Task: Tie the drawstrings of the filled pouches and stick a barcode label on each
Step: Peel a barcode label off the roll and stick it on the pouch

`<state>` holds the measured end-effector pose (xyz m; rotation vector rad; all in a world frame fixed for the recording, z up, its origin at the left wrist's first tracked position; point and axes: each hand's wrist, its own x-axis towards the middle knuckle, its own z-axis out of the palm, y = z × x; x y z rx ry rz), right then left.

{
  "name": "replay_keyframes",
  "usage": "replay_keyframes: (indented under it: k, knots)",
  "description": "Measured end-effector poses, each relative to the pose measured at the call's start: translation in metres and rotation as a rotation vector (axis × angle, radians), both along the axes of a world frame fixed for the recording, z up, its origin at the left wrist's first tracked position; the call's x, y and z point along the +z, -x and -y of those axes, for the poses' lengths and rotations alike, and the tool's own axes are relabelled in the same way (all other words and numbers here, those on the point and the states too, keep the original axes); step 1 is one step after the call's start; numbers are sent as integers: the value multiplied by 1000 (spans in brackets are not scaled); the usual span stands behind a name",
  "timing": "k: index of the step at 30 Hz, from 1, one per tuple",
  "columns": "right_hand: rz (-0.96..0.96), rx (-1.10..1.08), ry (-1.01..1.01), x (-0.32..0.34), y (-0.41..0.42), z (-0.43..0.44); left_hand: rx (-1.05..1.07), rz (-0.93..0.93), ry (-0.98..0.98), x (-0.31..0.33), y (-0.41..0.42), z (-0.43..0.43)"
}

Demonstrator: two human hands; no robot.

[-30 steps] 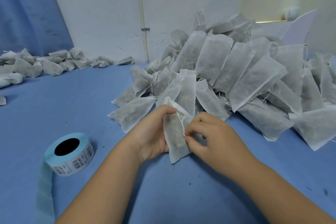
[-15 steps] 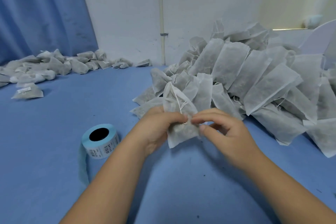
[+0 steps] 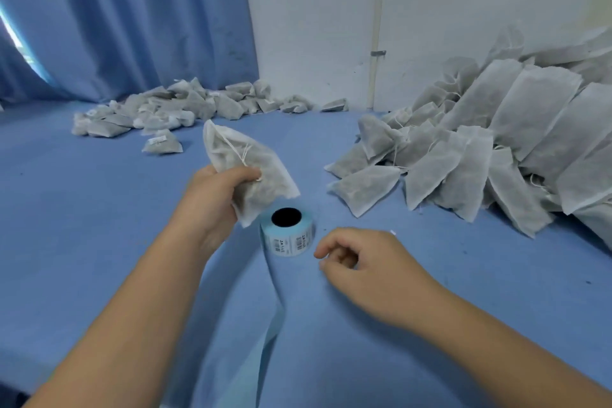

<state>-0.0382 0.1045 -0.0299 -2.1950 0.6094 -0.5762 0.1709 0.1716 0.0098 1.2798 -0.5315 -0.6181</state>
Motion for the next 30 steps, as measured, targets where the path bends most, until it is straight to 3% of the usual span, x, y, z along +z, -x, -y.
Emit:
replay_keyframes:
  k: [9,14,22,27,30]
  knots:
    - [-326,-36,151,-3,-52,-37,115,-176,-2,-47,-9,-7]
    - [-268,-30,-46,-2,-41,-16,68,-139,114,-43,-24,-5]
    - [-208,27,-253,7,-25,29,13,167,72,-36,-15,28]
    - [-200,24,-282,7,-26,38,13,654,-109,-43,6,55]
    - [-242,-17,-193,10,-28,41,-19,984,-161,-47,12,57]
